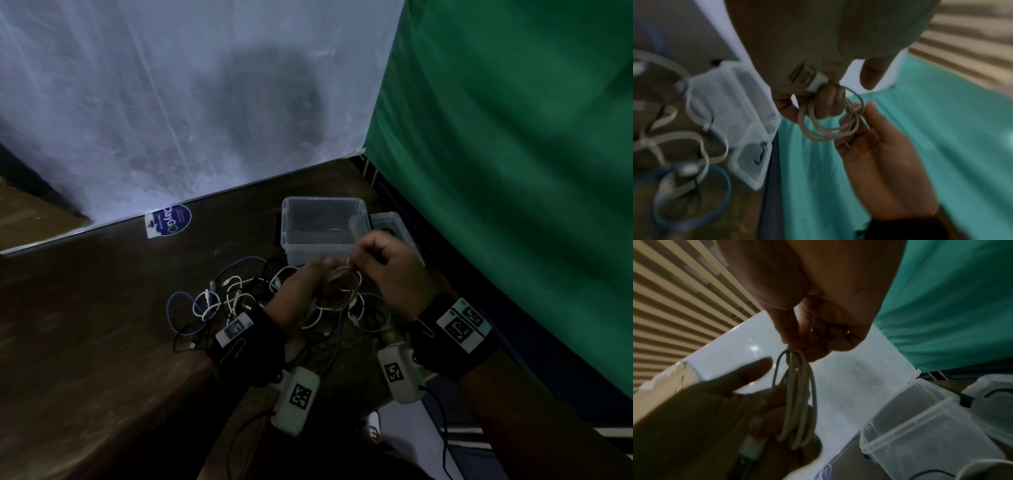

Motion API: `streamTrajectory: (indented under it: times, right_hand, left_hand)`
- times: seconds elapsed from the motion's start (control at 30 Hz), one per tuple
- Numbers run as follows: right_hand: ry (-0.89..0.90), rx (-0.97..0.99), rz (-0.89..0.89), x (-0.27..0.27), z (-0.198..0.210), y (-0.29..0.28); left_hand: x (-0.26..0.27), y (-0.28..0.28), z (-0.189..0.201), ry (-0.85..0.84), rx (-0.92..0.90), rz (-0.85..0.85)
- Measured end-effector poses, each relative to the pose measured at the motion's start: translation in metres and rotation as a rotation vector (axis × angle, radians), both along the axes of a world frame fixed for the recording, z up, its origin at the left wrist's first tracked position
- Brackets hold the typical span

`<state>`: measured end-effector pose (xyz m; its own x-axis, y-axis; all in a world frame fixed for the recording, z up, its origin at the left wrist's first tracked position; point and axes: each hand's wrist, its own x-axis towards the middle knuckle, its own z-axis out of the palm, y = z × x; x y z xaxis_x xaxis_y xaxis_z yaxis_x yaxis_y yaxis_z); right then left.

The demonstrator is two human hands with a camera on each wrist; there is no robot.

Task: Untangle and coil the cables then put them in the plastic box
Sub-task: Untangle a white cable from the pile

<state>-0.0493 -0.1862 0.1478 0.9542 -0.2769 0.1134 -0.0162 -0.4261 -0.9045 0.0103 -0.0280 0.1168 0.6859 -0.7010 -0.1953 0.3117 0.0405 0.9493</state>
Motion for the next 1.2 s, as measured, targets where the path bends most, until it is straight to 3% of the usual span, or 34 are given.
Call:
streamTrajectory:
  times: [0.1, 0.3, 0.4, 0.53, 0.67, 0.77, 1.03, 1.2]
  right_hand:
    - [-0.047, 0.076, -0.055, 0.004, 0.005, 0.003]
    - [-0.078, 0.092, -0.138, 0.006, -0.001, 0.0]
    - [-0.044, 0.144, -0.025, 0.004, 0.001, -0.005]
    - [-0.029, -0.105, 0.085, 0.0, 0.0, -0.015]
    - [-0.184, -0.284, 0.096, 0.004, -0.003, -0.022]
    - [-0.178, -0.244, 0.092, 0.009, 0.001, -0.022]
    - [-0.102, -0.158, 0.071, 0.012, 0.01, -0.024]
    - [-0.13, -0.046, -0.007, 0.014, 0.01, -0.028]
  left_hand:
    - [-0.002, -0.005, 0.005, 0.056, 0.054, -0.007]
    - [-0.006, -0.011, 0.0, -0.182, 0.072, -0.041]
    - [-0.003, -0.009, -0.003, -0.22, 0.074, 0.001]
    - [-0.003, -0.006, -0.006, -0.169, 0.062, -0.018]
    - [-0.005, -0.003, -0.005, -0.104, 0.066, -0.133]
    - [0.003, -0.003, -0.003, -0.041, 0.027, -0.18]
    - [0.003, -0.011, -0.004, -0.254, 0.108, -0.02]
    - [0.004, -0.009, 0.003, -0.067, -0.016, -0.068]
